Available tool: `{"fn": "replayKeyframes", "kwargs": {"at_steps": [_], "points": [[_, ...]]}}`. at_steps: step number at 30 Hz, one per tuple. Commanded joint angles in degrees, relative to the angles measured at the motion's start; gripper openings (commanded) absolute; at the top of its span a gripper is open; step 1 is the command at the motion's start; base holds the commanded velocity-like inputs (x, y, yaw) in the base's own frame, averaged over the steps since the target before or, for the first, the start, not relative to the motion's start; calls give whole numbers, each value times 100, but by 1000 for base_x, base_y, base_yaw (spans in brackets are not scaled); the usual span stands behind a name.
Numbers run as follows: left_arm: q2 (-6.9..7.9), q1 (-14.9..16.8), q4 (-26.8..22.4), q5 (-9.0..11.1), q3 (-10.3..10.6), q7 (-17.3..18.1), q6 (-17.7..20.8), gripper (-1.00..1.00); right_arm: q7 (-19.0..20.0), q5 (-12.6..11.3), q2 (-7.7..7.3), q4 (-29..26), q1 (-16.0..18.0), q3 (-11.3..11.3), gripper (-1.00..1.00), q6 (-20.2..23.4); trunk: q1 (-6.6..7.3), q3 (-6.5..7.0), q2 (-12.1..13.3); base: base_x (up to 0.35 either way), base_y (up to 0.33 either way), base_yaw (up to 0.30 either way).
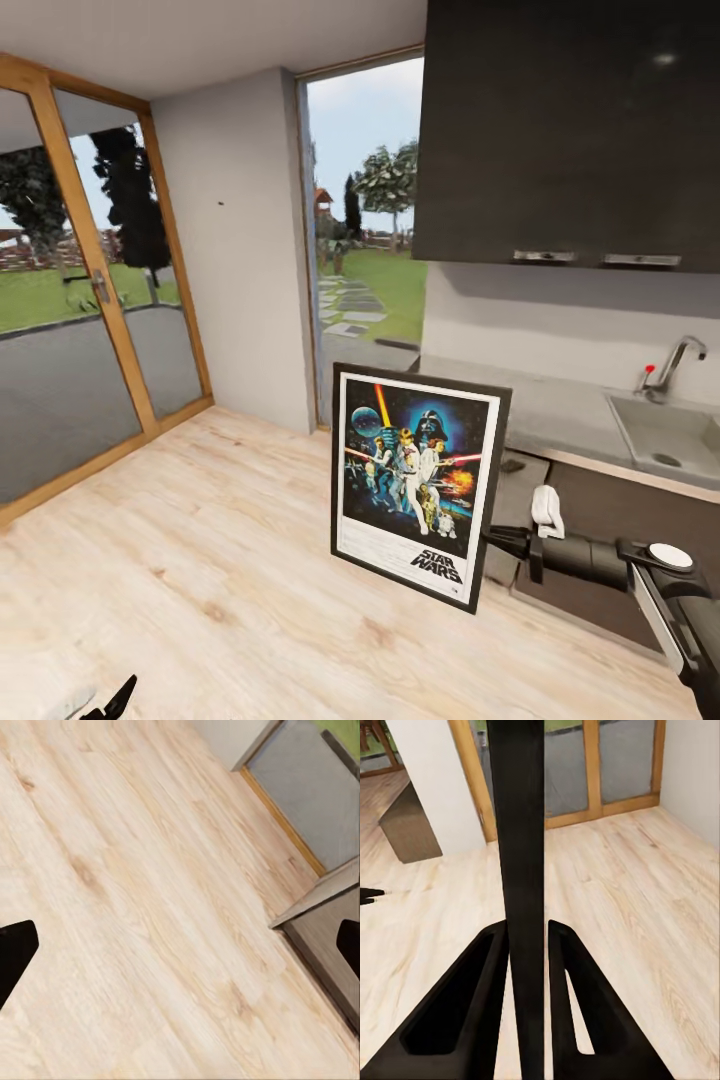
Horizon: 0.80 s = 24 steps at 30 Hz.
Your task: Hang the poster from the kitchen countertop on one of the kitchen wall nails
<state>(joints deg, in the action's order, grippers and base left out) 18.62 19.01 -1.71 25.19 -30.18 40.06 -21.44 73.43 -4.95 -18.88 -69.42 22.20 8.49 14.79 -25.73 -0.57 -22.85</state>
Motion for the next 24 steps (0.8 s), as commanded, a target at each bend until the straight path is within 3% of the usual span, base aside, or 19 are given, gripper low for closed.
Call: {"fn": "replayKeyframes", "kwargs": {"at_steps": [1,18,24], "points": [[1,6,13,48,35,19,-18,100,31,-32,-2,-2,2,4,-100,77,-5,-6,-6,239,224,278],[6,6,13,48,37,28,-12,100,31,-28,-2,-36,3,4,-100,85,-5,-7,-6,241,227,275],[6,6,13,48,39,28,-10,100,31,-28,-2,-40,3,4,-100,90,-5,-8,-6,236,232,73]]}}
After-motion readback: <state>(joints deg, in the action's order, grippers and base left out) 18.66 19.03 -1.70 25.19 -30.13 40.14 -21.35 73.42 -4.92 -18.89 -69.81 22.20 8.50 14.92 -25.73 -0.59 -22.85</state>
